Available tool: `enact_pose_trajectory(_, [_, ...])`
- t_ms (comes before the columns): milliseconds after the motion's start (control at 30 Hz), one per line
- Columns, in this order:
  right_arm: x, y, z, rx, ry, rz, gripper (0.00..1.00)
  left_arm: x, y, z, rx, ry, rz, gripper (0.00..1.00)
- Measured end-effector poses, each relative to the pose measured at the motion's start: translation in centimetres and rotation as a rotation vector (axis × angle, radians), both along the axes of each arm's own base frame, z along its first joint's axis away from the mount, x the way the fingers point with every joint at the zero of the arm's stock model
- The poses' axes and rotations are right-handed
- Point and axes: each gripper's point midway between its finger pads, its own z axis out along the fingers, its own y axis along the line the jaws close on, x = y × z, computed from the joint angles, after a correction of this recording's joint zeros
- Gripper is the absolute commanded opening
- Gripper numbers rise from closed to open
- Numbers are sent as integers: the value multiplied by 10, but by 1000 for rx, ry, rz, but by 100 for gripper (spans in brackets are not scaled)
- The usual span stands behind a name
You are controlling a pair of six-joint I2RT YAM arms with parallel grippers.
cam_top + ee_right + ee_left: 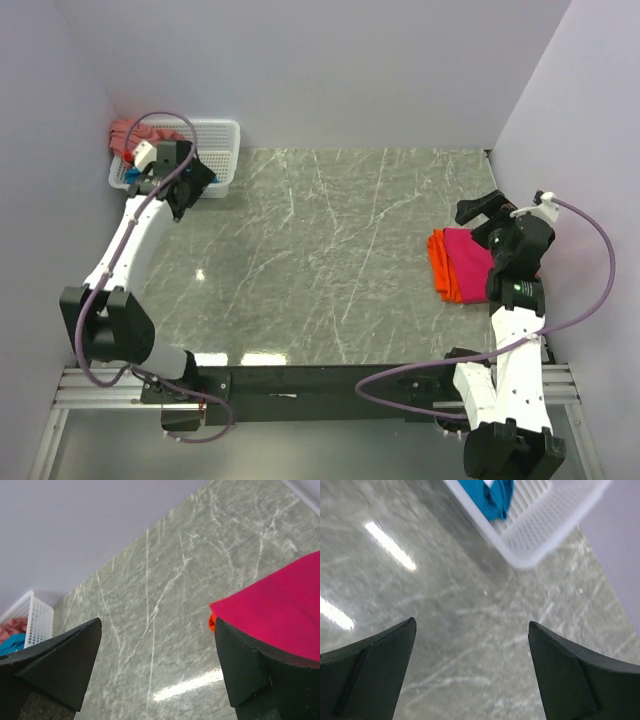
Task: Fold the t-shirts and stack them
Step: Grab the tshirt from the pile
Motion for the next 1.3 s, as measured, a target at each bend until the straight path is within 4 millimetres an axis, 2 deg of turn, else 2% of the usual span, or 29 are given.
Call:
enact_pose_trajectory(133, [4, 9, -1, 8, 0, 56, 100, 26, 38, -3, 12, -2, 69, 99])
enact_pose_trajectory(200, [6, 15, -2, 16, -1, 97, 100, 50, 61, 0, 26, -17, 100, 99])
enact_pose_trajectory(267, [10, 22, -4, 29, 3, 139, 100, 80, 80, 2, 50, -30, 109, 100])
enact_pose_trajectory(333, [13, 25, -8, 39, 13, 165, 100, 120, 99, 5, 91, -47, 104, 99])
enact_pose_trajectory(433, [19, 29, -20, 61, 53, 193, 100, 175, 114, -7, 131, -47, 77, 99])
enact_pose_trajectory(500, [21, 30, -27, 69, 75, 203, 100, 206, 119, -26, 150, -38, 47, 99])
enact_pose_trajectory(600, [23, 30, -32, 70, 105, 211, 100, 217, 121, -69, 161, 37, 12, 99])
enact_pose_trajectory(700, [24, 28, -30, 60, 110, 207, 100, 208, 122, -107, 165, 133, -8, 99])
enact_pose_trajectory(767, [24, 27, -29, 56, 112, 205, 100, 201, 122, -120, 167, 172, -12, 99])
enact_pose_trajectory(900, [25, 26, -34, 60, 132, 200, 100, 200, 123, -123, 178, 187, -21, 97])
enact_pose_trajectory(1000, [24, 24, -40, 62, 154, 188, 100, 206, 125, -135, 182, 204, -17, 85])
enact_pose_trajectory(1067, [23, 22, -44, 58, 169, 174, 100, 205, 125, -151, 182, 231, -23, 78])
enact_pose_trajectory(1167, [22, 18, -46, 51, 187, 153, 100, 203, 125, -164, 183, 257, -31, 44])
enact_pose_trajectory(1200, [21, 16, -46, 47, 189, 146, 100, 202, 125, -164, 183, 258, -32, 16])
enact_pose_trajectory(1233, [22, 16, -45, 45, 188, 142, 100, 203, 126, -164, 180, 252, -31, 3])
enact_pose_trajectory(1300, [21, 15, -44, 43, 186, 139, 100, 205, 124, -162, 179, 244, -42, 0])
